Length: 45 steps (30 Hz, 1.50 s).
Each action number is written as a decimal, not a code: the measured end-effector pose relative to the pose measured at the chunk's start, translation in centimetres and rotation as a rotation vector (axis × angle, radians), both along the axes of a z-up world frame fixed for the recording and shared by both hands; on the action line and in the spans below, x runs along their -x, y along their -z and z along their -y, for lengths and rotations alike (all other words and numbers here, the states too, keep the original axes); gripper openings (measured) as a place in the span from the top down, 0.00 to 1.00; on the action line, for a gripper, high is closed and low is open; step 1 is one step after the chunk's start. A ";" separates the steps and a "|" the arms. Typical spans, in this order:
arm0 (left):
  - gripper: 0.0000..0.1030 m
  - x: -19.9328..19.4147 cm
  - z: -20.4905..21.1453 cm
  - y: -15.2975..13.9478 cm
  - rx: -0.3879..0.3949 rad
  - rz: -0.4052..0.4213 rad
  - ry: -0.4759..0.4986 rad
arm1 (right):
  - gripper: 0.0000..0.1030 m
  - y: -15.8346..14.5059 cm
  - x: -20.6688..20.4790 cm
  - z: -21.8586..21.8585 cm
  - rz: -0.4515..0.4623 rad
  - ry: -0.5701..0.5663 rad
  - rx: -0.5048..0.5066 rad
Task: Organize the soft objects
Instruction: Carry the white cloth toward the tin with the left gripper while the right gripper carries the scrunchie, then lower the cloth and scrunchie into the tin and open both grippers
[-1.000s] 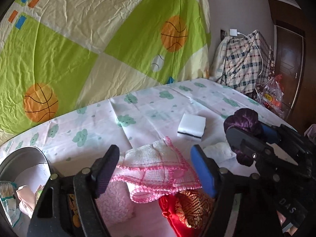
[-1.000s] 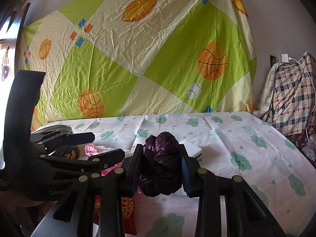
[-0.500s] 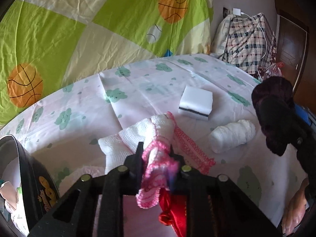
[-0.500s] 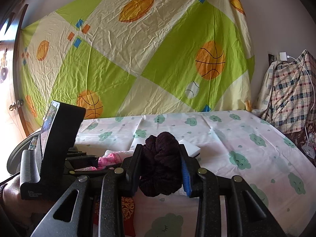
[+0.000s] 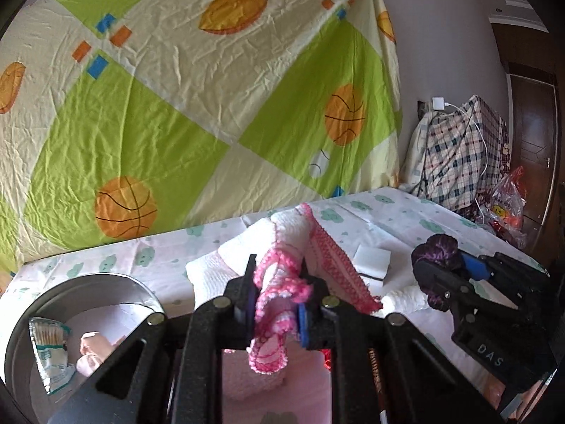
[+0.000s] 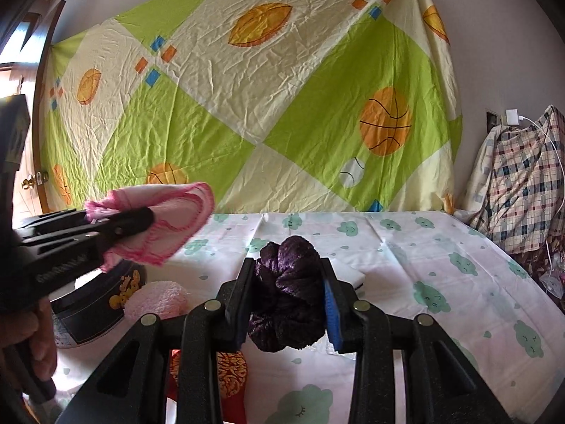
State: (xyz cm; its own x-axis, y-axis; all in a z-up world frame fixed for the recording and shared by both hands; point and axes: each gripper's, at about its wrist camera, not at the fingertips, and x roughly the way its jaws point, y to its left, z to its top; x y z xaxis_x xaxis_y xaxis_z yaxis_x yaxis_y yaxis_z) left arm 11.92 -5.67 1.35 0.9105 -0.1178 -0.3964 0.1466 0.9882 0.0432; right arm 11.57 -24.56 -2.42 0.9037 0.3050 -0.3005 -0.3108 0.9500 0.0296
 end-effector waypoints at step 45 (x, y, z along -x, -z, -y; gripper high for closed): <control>0.53 8.4 -21.2 4.8 0.062 -0.187 -0.393 | 0.49 2.2 2.2 -26.3 -0.144 -0.559 0.239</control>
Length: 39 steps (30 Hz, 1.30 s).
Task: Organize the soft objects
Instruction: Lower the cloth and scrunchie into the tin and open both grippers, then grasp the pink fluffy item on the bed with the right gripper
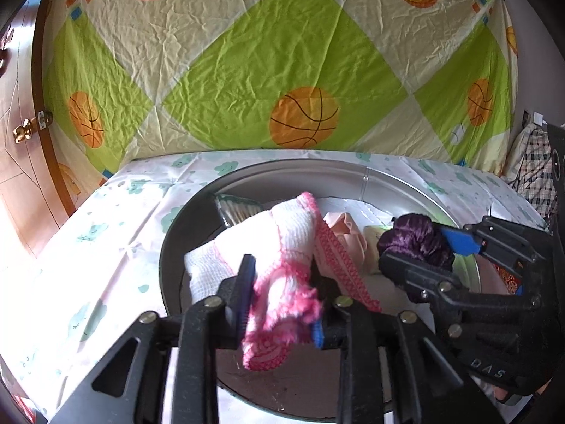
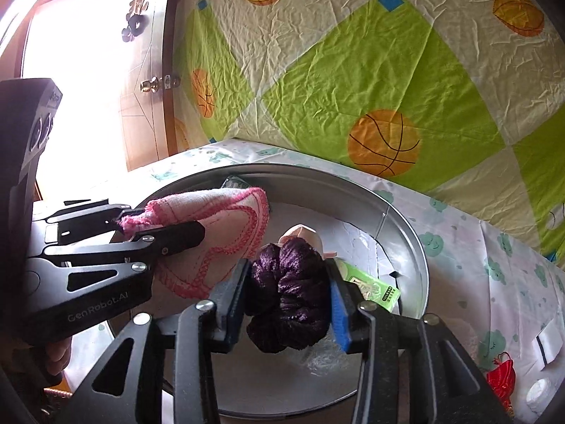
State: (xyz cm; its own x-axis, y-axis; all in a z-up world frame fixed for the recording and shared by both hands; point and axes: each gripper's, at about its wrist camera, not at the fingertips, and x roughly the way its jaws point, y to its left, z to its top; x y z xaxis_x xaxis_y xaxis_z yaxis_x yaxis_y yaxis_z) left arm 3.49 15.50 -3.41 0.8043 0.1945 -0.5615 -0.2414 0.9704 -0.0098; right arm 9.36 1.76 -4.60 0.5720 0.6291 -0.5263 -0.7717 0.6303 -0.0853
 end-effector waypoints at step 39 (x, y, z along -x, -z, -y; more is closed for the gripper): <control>0.01 -1.7 7.3 -2.5 -0.007 0.106 0.035 | 0.31 3.7 -8.4 8.7 -0.214 0.260 0.197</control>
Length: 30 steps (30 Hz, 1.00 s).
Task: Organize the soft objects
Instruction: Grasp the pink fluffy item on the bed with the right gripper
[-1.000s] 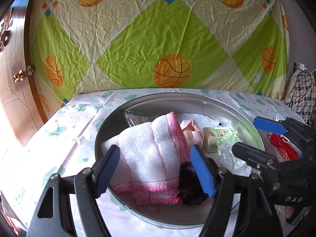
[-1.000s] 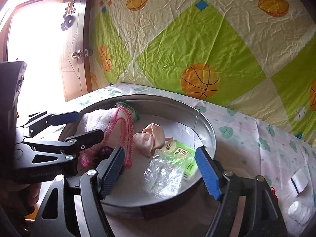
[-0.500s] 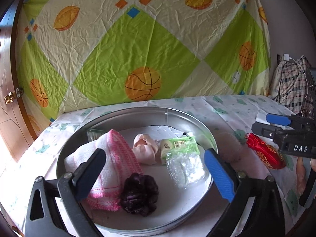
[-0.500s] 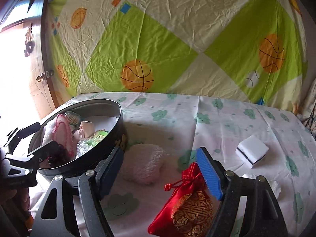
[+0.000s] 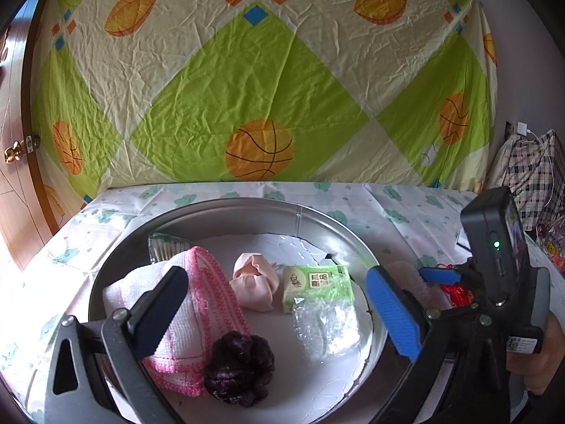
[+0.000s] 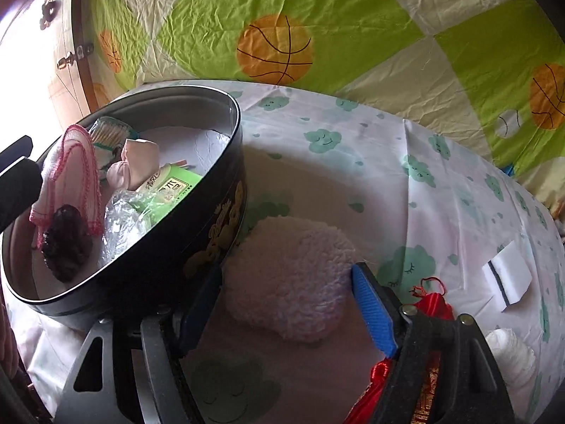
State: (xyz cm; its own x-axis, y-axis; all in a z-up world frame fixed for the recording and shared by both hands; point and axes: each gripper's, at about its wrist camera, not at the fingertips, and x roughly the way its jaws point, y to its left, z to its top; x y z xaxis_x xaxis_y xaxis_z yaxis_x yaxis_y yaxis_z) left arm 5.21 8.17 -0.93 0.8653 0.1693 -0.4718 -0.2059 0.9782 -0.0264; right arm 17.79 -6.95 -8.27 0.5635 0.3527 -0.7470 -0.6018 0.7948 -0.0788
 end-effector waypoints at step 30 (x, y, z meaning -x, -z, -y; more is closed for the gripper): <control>0.01 -2.5 11.4 0.9 0.017 -0.053 0.247 | 0.75 -8.0 6.3 16.2 0.330 0.225 -0.311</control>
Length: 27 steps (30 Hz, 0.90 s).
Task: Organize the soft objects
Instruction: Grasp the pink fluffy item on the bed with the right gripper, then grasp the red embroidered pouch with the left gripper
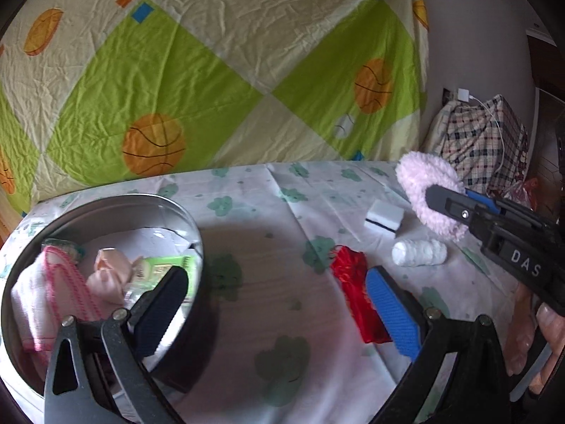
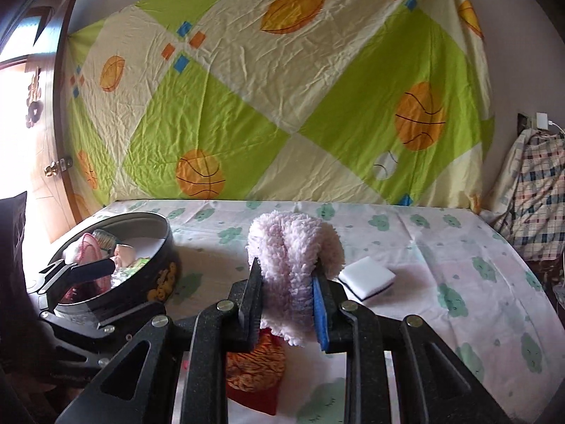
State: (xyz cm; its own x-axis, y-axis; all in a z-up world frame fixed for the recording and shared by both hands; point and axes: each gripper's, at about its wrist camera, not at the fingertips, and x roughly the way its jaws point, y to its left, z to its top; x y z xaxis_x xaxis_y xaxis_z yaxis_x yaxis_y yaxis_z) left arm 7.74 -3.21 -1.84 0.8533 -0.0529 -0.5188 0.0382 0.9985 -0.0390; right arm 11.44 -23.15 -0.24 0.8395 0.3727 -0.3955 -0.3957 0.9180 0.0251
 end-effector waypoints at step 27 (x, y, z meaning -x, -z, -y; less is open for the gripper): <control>0.81 -4.4 6.3 4.0 0.034 -0.227 0.203 | 0.75 2.2 -0.3 3.2 0.054 0.091 -0.078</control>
State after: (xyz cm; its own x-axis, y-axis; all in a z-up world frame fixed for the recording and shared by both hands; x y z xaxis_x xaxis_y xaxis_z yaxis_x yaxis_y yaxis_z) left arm 12.18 -9.47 -5.83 0.6856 -0.2312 -0.6903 0.2236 0.9693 -0.1026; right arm 11.75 -26.34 -2.47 0.8904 0.3221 -0.3215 -0.3138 0.9462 0.0790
